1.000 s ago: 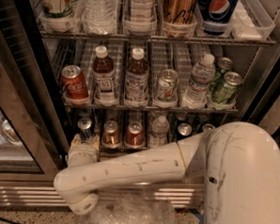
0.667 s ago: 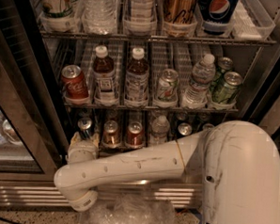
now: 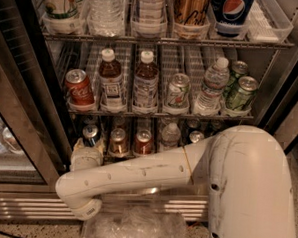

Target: Pick redbull can from bottom shelf of fridge

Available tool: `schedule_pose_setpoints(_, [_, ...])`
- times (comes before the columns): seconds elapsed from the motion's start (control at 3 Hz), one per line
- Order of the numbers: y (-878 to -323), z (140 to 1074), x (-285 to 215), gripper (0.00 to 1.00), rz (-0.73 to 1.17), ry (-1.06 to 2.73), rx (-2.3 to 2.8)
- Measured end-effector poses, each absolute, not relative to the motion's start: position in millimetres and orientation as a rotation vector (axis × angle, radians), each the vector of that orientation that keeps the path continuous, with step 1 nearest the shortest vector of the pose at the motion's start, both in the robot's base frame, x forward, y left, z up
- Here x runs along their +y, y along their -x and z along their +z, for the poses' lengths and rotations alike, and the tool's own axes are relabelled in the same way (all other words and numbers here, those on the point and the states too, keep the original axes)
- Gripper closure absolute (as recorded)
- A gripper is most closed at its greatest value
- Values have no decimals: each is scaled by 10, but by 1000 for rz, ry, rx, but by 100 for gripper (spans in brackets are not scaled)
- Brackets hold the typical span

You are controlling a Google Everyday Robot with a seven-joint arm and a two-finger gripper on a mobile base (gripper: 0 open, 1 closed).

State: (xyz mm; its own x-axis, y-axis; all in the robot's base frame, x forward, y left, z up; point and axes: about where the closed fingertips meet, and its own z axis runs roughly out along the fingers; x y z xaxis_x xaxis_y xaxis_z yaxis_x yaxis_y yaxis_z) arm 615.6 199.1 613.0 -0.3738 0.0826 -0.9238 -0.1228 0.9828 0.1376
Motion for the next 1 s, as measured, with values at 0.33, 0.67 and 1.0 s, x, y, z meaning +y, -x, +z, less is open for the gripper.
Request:
schedule_pose_setpoints(0.33, [-6256, 6046, 2004, 39, 175, 70, 1928])
schedule_pose_setpoints(0.67, [-6276, 5961, 2030, 40, 176, 70, 1927])
schedule_pose_setpoints(1.0, [-6274, 5914, 2028, 59, 181, 61, 1926])
